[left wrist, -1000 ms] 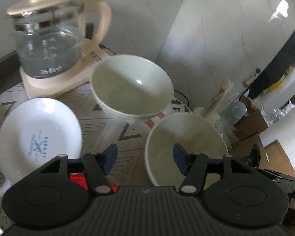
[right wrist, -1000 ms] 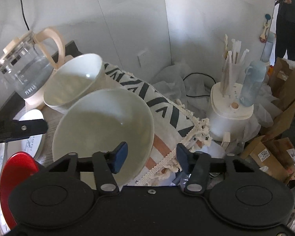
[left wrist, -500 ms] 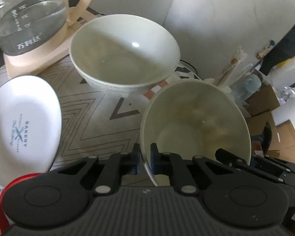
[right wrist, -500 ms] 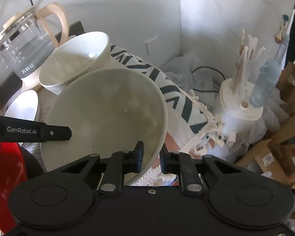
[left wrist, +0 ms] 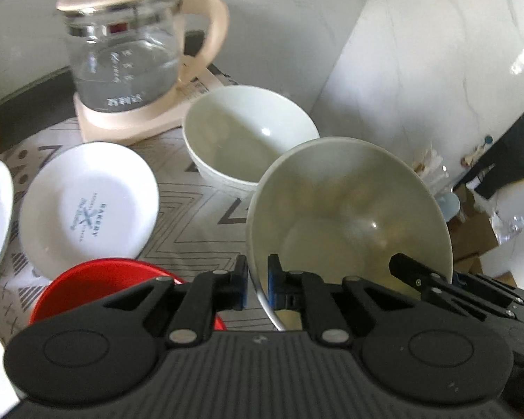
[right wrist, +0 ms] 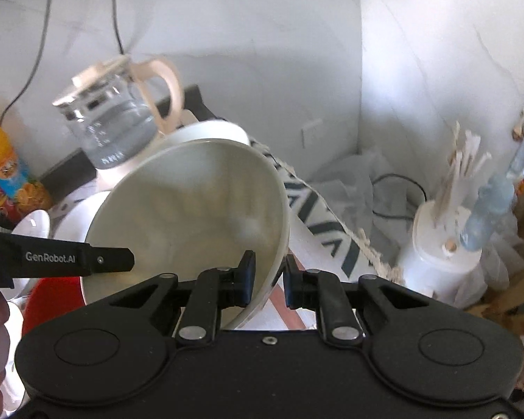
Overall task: Organize plates and bowls
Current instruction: 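Close the right gripper on the bowl rim while the left gripper grips the rim too, then lower the large white bowl into the red-and-black bowl with both grippers, then open both grippers and lift away from the stacked bowls, then move both grippers to the small white bowl by the kettle and grasp its rim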
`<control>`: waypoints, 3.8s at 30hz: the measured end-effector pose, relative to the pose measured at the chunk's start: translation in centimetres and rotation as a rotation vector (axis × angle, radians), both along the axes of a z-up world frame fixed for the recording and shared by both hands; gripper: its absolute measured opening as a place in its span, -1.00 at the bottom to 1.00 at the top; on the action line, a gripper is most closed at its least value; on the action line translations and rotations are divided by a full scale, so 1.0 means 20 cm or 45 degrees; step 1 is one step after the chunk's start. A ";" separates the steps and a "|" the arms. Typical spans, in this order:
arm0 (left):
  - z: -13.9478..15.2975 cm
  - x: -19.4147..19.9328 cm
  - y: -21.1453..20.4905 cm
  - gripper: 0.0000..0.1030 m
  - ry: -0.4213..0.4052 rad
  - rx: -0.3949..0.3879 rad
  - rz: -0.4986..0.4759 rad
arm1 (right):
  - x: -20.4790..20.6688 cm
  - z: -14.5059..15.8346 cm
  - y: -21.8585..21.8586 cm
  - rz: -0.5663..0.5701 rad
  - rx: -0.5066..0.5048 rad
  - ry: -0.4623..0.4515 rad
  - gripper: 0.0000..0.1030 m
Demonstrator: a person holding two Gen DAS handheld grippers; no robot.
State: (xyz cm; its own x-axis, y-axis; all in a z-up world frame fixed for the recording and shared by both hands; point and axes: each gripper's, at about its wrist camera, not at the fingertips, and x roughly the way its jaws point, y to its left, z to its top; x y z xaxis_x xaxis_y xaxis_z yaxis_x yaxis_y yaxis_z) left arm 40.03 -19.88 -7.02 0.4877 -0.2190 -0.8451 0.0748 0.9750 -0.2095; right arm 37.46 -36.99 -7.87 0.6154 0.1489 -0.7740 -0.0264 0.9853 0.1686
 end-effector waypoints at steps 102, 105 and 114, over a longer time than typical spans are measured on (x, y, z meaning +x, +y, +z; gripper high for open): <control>0.28 -0.36 0.40 0.50 -0.118 0.033 0.449 | -0.09 0.22 0.20 0.263 0.163 -0.132 0.83; 0.28 -0.31 0.39 0.50 -0.124 0.023 0.435 | -0.06 0.20 0.20 0.242 0.142 -0.133 0.83; 0.21 -0.09 0.38 0.50 -0.129 -0.018 0.390 | 0.08 0.14 0.17 0.162 0.099 -0.112 0.82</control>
State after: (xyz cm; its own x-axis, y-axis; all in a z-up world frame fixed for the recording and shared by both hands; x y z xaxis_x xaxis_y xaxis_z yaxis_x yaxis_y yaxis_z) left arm 38.21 -12.24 -2.85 0.6146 -0.0600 -0.7866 -0.2007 0.9524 -0.2295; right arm 39.08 -33.51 -5.12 0.6525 0.2874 -0.7012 -0.1681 0.9571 0.2358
